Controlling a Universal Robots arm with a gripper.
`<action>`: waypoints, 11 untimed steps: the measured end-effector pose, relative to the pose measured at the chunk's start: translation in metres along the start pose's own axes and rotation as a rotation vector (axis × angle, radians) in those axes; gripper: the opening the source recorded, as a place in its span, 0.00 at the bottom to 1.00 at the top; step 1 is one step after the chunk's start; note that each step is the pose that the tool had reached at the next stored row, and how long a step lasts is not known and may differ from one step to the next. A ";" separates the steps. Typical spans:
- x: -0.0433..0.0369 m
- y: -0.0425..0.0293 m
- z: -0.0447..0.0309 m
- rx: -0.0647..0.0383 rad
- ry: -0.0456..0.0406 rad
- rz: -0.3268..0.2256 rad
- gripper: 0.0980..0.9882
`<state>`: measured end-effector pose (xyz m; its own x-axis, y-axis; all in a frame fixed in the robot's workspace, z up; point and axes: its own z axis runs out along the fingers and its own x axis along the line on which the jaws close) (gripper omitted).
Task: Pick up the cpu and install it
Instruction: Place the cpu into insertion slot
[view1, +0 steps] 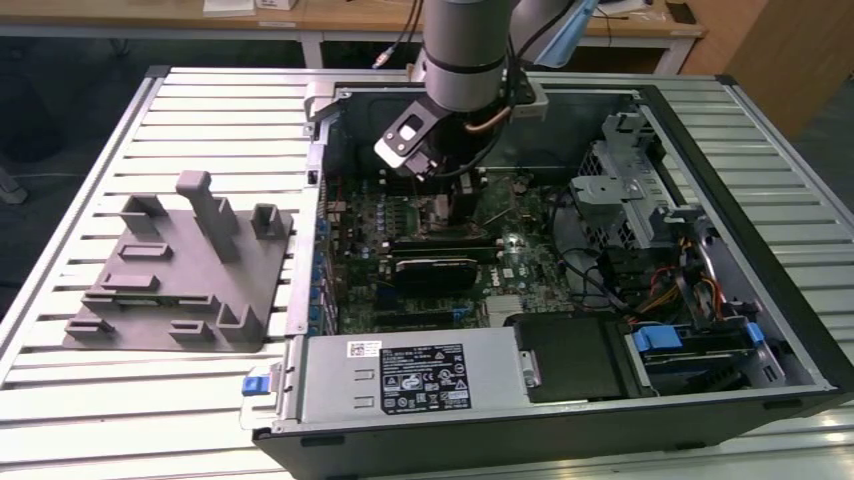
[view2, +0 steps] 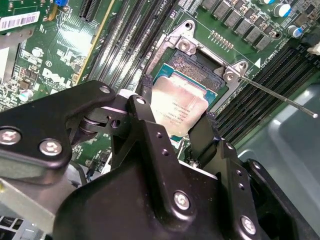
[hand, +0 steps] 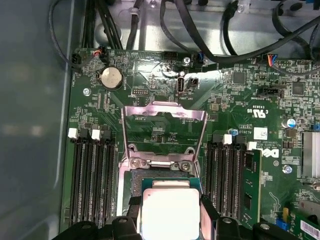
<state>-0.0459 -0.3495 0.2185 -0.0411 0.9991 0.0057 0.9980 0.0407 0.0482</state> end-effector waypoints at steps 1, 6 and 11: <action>0.0001 0.0000 0.0005 0.000 -0.0003 0.004 0.50; 0.0021 -0.0002 0.0028 0.000 -0.0019 0.038 0.50; 0.0031 -0.0006 0.0072 0.000 -0.0030 0.062 0.50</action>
<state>-0.0462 -0.3464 0.2113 0.0212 0.9998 0.0056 0.9986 -0.0214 0.0482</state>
